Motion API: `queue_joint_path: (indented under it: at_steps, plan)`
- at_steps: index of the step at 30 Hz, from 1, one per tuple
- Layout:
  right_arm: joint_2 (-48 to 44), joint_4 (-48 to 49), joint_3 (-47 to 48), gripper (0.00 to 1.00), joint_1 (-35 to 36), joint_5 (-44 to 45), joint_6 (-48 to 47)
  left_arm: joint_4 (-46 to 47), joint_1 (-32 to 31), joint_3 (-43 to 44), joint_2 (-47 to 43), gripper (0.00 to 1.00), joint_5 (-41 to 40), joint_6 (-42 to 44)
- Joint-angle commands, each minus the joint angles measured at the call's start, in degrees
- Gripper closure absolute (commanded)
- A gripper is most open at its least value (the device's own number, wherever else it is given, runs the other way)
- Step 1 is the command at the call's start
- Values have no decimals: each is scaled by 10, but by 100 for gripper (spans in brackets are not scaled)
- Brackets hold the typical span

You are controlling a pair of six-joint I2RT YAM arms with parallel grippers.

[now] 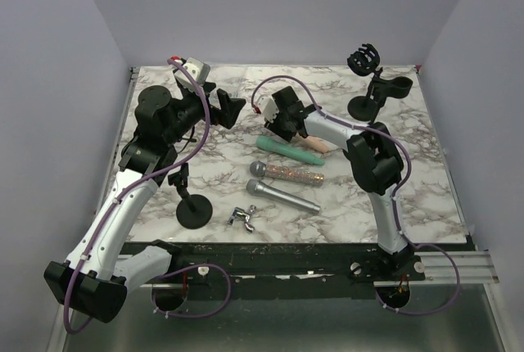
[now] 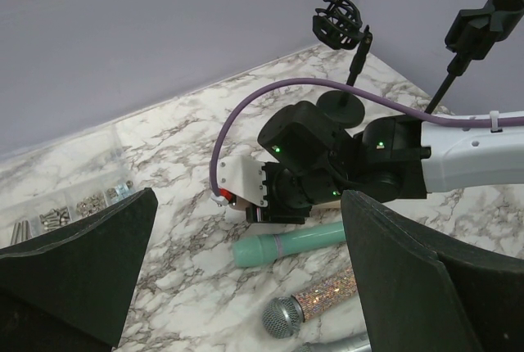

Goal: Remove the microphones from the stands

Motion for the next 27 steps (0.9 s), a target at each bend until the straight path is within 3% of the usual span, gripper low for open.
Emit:
queue_joint_path:
  at_steps: [1, 8, 19, 27]
  plan:
    - [24, 9, 15, 53, 4, -13, -7, 11, -1, -2, 0, 1, 10, 7]
    - [21, 10, 1, 44, 4, -19, -7, 13, -1, -2, 4, 1, 15, 5]
    - [20, 13, -9, 42, 4, -19, 2, 14, -1, -3, 4, 1, 15, 4]
    - [5, 7, 20, 29, 4, 11, 22, 14, -1, -3, 4, 1, 15, 5]
